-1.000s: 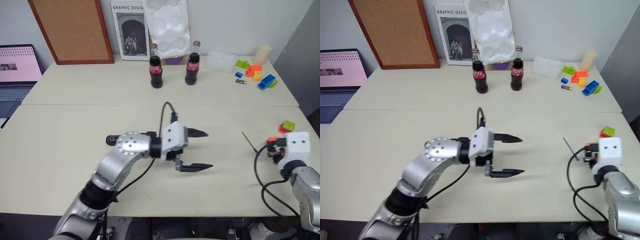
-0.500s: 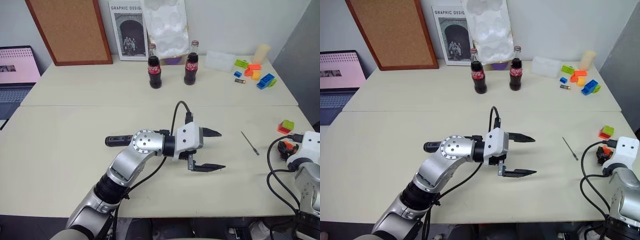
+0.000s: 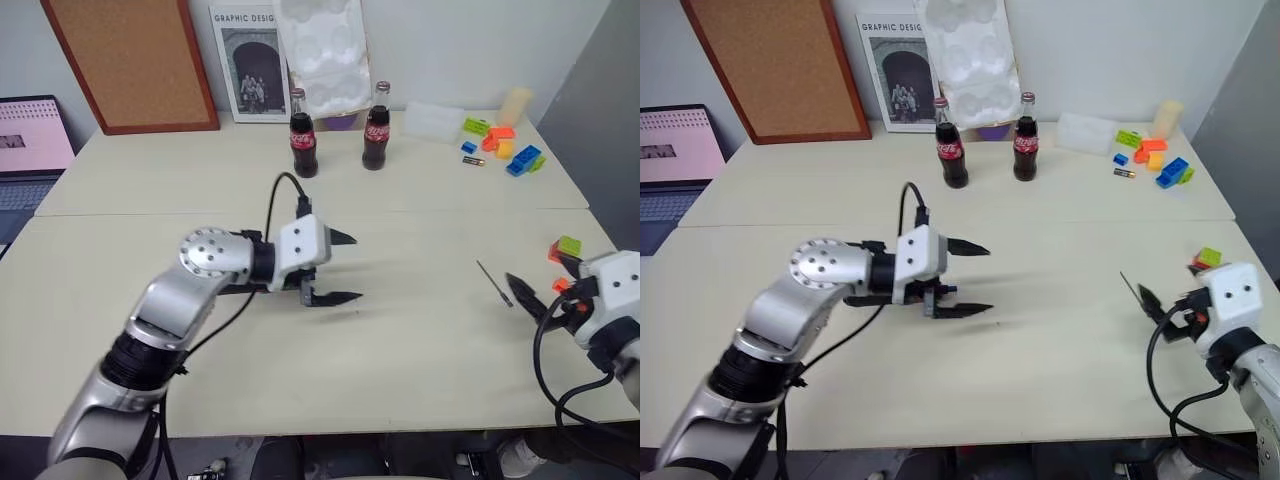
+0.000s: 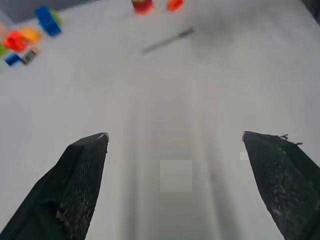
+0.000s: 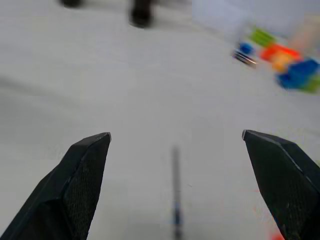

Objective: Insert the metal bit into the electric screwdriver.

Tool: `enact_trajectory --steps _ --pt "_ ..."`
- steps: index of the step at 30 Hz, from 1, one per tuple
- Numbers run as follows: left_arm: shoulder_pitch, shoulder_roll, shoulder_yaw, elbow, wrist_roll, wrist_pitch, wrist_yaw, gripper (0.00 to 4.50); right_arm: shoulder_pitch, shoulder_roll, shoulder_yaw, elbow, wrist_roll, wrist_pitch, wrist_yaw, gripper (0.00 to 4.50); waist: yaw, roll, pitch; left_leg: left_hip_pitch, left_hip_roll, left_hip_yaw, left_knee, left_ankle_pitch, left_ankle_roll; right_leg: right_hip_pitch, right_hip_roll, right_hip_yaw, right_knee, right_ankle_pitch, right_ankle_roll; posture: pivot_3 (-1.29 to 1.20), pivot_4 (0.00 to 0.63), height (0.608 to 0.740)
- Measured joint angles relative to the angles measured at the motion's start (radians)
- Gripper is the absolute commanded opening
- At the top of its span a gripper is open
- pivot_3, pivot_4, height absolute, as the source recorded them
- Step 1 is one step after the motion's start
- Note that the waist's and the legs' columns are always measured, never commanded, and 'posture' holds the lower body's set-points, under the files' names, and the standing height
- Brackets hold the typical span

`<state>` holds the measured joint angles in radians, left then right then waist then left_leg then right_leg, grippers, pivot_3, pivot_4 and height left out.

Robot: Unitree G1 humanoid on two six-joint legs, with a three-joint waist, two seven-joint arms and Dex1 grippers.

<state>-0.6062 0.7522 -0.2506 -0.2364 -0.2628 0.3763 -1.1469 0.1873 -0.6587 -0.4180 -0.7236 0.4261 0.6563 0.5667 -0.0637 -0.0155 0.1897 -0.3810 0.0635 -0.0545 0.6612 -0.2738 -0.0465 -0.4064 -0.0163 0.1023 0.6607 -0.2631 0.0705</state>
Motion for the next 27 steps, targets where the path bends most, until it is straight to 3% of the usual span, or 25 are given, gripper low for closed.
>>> enact_trajectory --steps 6,12,27 --pt "-0.112 0.127 -0.031 0.141 0.064 -0.030 -0.163 4.50 -0.049 -0.132 0.162 -0.033 0.076 0.033 0.152 4.44 0.008 -0.003 0.002 -0.003 0.000 0.000 -0.001 0.000 0.000 -0.002 0.000 -0.001 -0.002 0.000 0.000 0.00 0.150 0.740" --pt "-0.170 0.138 -0.111 0.259 0.165 -0.089 -0.261 4.50 -0.084 -0.138 0.251 -0.045 0.099 0.041 0.160 4.44 0.014 -0.003 0.002 -0.005 0.000 -0.001 -0.001 0.000 0.000 -0.003 0.000 -0.002 -0.003 0.001 0.003 0.00 0.150 0.740" --pt "-0.280 -0.010 -0.292 0.519 0.412 -0.123 -0.312 4.50 -0.040 -0.062 0.405 -0.085 0.055 -0.002 0.091 4.44 0.028 -0.003 0.002 -0.008 0.000 -0.003 0.000 0.000 0.001 -0.005 0.001 -0.003 -0.001 0.002 0.003 0.00 0.150 0.740"
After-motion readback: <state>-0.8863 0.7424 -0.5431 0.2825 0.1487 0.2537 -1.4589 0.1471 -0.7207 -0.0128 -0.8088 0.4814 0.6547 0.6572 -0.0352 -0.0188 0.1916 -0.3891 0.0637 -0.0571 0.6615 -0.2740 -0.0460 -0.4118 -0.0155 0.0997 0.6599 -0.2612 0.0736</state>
